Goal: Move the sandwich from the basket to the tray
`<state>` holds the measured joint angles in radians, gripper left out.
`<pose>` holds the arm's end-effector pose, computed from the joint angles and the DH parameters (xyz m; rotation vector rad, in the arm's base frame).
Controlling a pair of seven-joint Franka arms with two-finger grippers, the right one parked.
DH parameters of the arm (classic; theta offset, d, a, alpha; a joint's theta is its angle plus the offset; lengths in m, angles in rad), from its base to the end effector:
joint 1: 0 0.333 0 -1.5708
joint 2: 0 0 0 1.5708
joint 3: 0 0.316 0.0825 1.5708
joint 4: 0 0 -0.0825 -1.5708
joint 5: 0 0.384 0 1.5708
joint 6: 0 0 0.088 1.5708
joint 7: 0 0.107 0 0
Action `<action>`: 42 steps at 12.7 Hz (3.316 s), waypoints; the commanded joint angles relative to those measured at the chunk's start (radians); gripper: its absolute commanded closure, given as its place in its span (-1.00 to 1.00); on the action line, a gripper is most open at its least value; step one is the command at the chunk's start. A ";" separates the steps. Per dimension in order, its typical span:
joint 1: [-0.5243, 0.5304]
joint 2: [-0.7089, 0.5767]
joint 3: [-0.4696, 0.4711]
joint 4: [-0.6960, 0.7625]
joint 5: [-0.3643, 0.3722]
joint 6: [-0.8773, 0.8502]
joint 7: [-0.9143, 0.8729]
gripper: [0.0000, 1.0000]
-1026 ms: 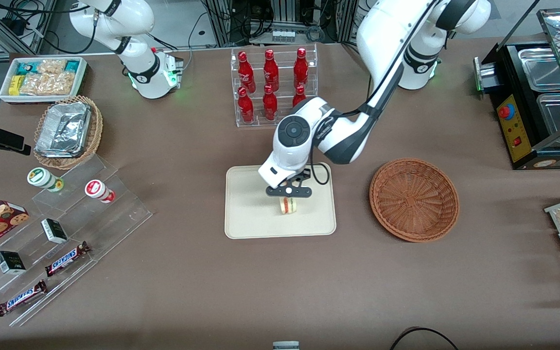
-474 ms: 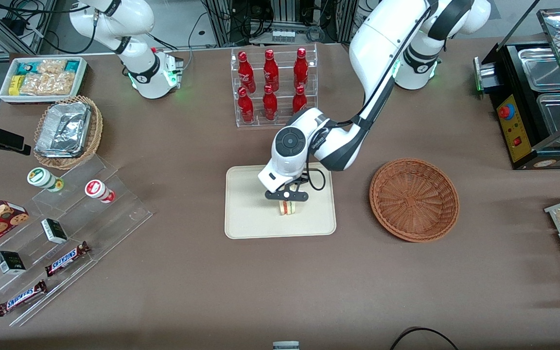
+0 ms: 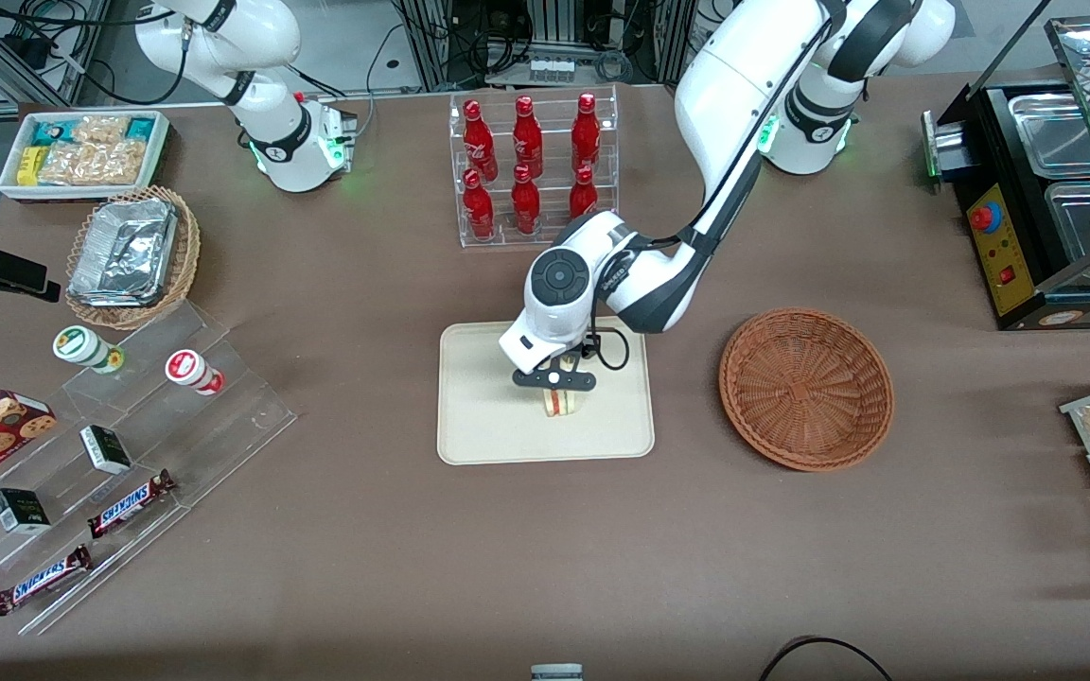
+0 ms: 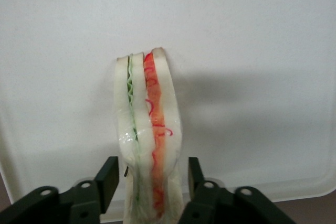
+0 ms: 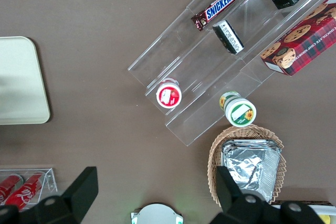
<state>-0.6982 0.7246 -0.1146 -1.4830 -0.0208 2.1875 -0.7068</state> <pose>0.5011 -0.5102 0.2468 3.0813 -0.1015 -0.1166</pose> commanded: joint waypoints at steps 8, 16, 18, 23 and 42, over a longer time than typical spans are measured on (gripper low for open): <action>0.133 -0.408 0.059 -0.057 0.015 -0.302 -0.005 -1.00; 0.458 -0.711 0.059 -0.266 0.022 -0.452 0.475 -1.00; 0.552 -0.744 0.058 -0.269 0.019 -0.492 0.614 -0.99; 0.690 -0.798 0.059 -0.292 0.013 -0.508 0.806 -0.99; 0.715 -0.749 0.058 -0.157 0.076 -0.535 0.802 -1.00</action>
<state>0.0071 -0.0356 -0.0483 -1.6702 0.0480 1.6792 0.0904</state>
